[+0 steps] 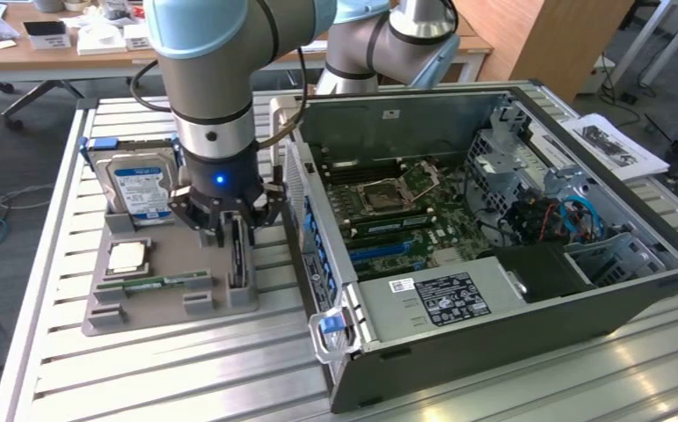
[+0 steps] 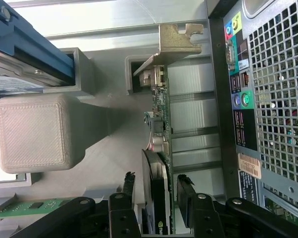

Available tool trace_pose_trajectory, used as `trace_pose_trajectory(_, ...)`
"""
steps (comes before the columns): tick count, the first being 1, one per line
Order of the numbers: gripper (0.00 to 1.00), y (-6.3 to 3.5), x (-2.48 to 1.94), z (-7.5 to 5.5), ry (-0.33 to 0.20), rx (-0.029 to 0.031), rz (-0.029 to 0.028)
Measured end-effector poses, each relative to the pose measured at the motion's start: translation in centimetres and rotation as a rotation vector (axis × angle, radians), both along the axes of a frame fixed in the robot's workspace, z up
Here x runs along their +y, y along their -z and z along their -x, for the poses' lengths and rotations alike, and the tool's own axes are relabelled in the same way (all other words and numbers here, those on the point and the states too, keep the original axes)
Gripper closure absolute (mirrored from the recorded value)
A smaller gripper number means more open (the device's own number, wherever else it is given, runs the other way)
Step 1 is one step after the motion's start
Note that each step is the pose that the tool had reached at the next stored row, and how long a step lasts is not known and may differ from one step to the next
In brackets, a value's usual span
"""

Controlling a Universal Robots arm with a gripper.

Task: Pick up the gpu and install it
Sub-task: 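Pick up the gpu and move the gpu toward the slot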

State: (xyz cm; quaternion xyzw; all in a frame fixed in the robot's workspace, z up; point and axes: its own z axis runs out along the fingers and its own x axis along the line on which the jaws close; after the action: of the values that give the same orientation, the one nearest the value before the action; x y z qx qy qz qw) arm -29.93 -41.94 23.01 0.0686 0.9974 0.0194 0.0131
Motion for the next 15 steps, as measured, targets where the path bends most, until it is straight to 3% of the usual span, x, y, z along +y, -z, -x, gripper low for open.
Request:
trace_pose_trajectory(11,0.55,0.0,0.0,-0.02,0.0,0.0,0.0001)
trace_pose_trajectory(12,0.61,0.0,0.0,-0.02,0.0,0.0,0.0)
trace_pose_trajectory(15,0.61,0.0,0.0,-0.01,0.0,0.0,0.0)
